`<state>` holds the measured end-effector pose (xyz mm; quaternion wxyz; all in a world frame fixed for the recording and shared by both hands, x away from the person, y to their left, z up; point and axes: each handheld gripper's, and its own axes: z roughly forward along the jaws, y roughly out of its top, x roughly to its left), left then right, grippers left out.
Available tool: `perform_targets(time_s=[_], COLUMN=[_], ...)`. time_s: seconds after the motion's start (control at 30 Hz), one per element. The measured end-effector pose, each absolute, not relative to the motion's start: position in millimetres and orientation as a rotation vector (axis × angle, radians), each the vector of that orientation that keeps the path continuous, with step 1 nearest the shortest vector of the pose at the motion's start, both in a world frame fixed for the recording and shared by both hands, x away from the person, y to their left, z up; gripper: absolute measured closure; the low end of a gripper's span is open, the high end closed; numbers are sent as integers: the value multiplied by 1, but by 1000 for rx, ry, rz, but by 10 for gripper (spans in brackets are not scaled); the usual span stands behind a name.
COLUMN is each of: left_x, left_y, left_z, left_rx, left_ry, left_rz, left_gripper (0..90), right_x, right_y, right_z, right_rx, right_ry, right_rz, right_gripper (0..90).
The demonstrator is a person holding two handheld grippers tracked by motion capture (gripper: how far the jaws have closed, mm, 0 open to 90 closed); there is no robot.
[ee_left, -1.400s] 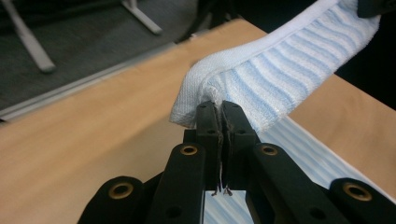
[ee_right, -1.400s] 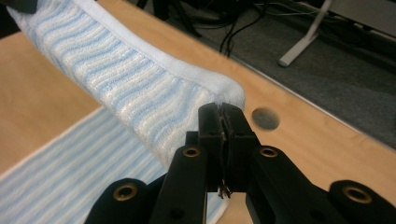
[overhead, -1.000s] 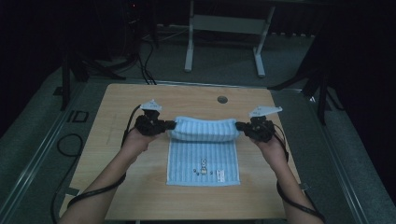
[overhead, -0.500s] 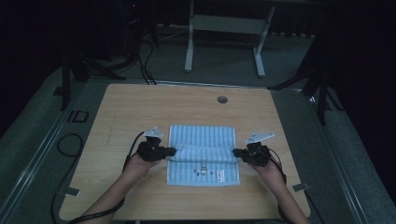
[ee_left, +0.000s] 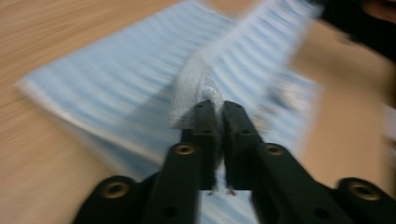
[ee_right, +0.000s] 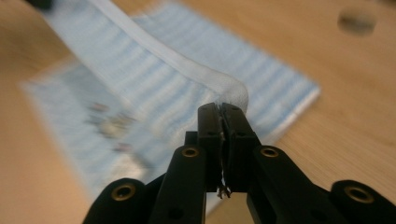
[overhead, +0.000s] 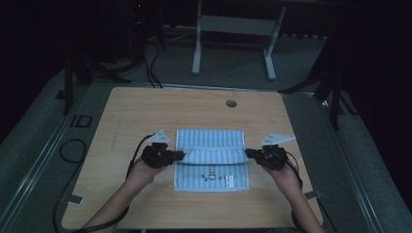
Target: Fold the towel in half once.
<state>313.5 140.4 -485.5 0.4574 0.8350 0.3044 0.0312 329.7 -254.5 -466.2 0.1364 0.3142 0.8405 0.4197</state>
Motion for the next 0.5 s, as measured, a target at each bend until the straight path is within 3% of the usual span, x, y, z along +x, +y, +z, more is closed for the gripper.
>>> perform_targets(time_s=[0.1,0.13,0.23,0.5], left_x=[280,274,271,298], left_y=[145,146,149,145], left_z=[-492,-496,-505,-523], left_rx=[2121,2140,2161,2135], left_ry=[613,607,658,762], left_rz=[-60,-68,-72,-148], left_gripper=[545,473,426,426], right_x=[299,280,277,297], right_y=[-270,-284,-295,-281], right_z=[-466,-478,-492,-507], right_rx=[913,949,1035,1084], right_ry=[2465,2474,2490,2544], right_rz=[1350,1303,1241,1231], right_gripper=[624,619,600,547])
